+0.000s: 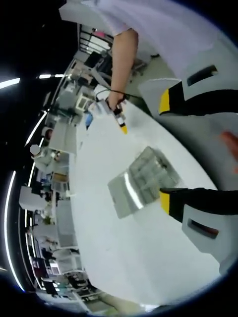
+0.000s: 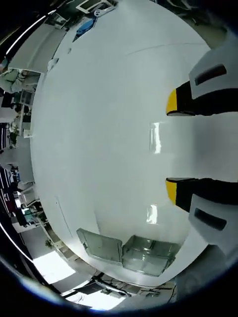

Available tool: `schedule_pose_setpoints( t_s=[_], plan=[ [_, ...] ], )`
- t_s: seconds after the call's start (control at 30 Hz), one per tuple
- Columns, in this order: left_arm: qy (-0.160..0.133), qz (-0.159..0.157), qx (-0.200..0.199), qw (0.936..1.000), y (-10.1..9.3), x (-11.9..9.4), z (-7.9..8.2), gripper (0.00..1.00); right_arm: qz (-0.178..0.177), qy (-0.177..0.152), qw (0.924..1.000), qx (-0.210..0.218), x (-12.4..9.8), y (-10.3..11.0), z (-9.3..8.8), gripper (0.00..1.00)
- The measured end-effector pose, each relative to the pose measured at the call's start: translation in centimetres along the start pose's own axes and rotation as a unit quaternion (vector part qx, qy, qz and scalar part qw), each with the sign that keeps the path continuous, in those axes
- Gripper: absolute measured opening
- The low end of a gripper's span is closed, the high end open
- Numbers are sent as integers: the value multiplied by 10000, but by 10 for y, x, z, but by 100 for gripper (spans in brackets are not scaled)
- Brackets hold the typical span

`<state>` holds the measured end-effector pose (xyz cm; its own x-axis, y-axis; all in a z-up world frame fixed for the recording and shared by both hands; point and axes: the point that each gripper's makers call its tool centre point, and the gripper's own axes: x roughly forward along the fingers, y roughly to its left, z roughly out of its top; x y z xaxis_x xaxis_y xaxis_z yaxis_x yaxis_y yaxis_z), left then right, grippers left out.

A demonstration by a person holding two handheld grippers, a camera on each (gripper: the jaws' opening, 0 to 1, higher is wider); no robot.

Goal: Insert the divider into the dual guide fixture by aligning both edges with the guide slots and pushing it downward to the bottom, including one-sided entry, uneven engagement, binding, and posture correction.

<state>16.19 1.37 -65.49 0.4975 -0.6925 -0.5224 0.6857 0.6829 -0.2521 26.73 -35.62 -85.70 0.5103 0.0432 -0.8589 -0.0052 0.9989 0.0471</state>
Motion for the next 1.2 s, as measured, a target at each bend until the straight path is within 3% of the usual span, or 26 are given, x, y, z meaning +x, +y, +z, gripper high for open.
schedule_pose_setpoints(
  t_s=[0.33, 1.2],
  plan=[
    [11, 78, -82, 9999, 5, -1, -1, 57, -96, 231, 9997, -44, 6, -2, -4, 47],
    [95, 127, -107, 9998, 6, 4, 0, 56, -230, 402, 9988, -159, 15, -5, -9, 45]
  ],
)
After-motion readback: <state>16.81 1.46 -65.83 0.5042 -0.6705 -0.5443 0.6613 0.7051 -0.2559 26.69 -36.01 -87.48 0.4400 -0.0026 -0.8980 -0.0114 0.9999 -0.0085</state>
